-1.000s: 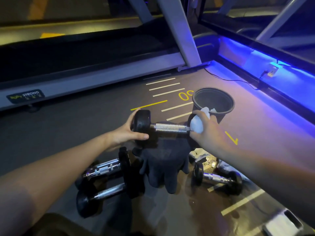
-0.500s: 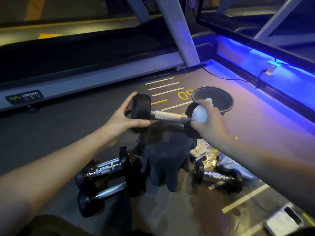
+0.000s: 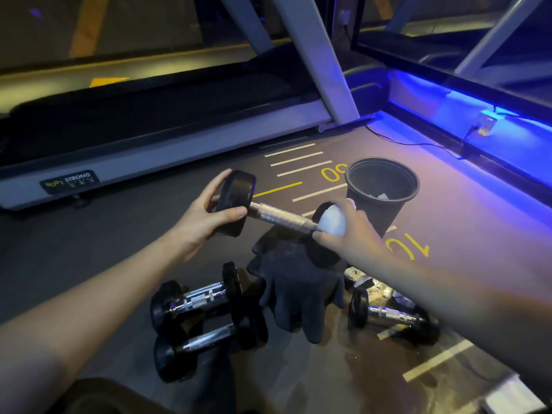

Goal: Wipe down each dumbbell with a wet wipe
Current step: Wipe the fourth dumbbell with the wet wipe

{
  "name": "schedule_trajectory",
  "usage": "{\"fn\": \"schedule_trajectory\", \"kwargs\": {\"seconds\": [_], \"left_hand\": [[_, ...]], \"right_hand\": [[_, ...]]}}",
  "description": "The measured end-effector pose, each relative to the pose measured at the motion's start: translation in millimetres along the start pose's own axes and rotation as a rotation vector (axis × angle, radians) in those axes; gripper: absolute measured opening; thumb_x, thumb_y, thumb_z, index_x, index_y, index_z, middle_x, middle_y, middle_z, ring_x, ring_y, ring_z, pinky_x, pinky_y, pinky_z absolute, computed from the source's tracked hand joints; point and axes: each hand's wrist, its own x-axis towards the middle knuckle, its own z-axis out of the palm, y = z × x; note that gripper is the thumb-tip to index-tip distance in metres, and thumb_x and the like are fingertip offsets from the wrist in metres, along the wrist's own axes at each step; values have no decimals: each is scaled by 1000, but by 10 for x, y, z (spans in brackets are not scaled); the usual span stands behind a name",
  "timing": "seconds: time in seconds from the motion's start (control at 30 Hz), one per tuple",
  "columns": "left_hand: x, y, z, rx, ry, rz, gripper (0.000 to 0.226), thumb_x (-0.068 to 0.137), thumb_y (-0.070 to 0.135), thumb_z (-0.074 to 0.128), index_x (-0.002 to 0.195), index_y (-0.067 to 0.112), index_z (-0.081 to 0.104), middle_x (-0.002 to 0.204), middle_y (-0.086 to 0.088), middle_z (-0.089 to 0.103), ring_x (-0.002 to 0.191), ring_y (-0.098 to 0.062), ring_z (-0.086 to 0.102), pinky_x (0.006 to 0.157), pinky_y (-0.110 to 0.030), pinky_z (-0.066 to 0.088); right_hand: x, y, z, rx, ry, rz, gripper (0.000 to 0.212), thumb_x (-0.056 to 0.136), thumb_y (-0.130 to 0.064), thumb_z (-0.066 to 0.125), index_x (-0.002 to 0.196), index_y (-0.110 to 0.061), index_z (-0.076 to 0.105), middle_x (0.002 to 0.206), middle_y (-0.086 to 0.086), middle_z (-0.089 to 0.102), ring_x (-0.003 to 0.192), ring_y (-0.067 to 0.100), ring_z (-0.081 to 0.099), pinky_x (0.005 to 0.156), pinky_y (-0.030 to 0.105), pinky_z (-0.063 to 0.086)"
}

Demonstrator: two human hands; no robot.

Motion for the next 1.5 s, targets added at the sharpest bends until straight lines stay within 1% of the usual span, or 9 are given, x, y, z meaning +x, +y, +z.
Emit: {"fn": "schedule_trajectory", "kwargs": {"seconds": [0.2,0.37,0.5,0.73,1.0,1.23,1.3,1.37,1.5], "left_hand": [[24,64,21,52,-16,25,95,57,34,86,142,49,48,128,3,66,105,-8,65,80,-28,54],[18,131,61,102,-42,63,91,59,35,87,138,56,49,133,-2,62,116,-14,62,89,-33,53],[-12,160,81,123,-44,65,92,58,35,88,138,55,48,133,-2,63,113,-13,64,90,-35,53],[-27,177,93,160,-29,75,93,58,37,88,139,55,47,134,-2,62,122,-16,60,100,-41,50],[-37,165,86,183,-34,80,93,58,34,87,140,53,48,131,0,64,119,-17,63,101,-45,51],[-36,165,67,212,-58,97,93,60,32,88,140,52,47,134,-4,62,127,-22,58,111,-56,42],[-39,170,64,230,-63,100,93,60,33,88,141,51,46,134,-3,62,127,-22,58,112,-56,41],[-50,169,63,235,-57,101,94,60,33,88,141,51,45,133,-3,63,126,-22,58,112,-55,41],[-65,160,57,219,-46,94,94,59,33,88,141,51,46,132,-4,64,124,-24,60,109,-56,44]], "right_hand": [[-16,-22,-36,-157,89,-112,79,75,-51,73,143,-31,37,133,7,38,125,29,40,97,40,40],[-49,-127,-82,-195,147,-219,76,78,-48,73,143,-27,39,133,7,47,121,31,46,98,39,39],[-55,-290,-58,-69,79,-317,80,78,-47,74,145,-28,36,137,2,48,127,26,45,104,39,37],[-17,-669,156,107,-73,-363,90,79,-43,76,152,-28,24,159,-2,27,144,18,29,114,34,30],[139,-827,330,6,-146,-256,112,71,-47,82,154,-28,9,148,7,46,133,33,44,97,37,39],[204,-904,380,0,-167,-242,102,64,-46,87,142,-15,29,124,8,62,119,34,54,82,30,37],[221,-927,387,-80,-185,-281,96,60,-53,87,132,-13,38,122,6,62,119,29,53,83,31,33],[265,-904,401,-170,-214,-344,100,53,-67,82,128,-14,43,125,1,55,123,23,48,93,34,33],[326,-842,337,-90,-356,-369,106,54,-87,52,142,-28,40,127,-1,46,129,22,40,109,41,32]]}}
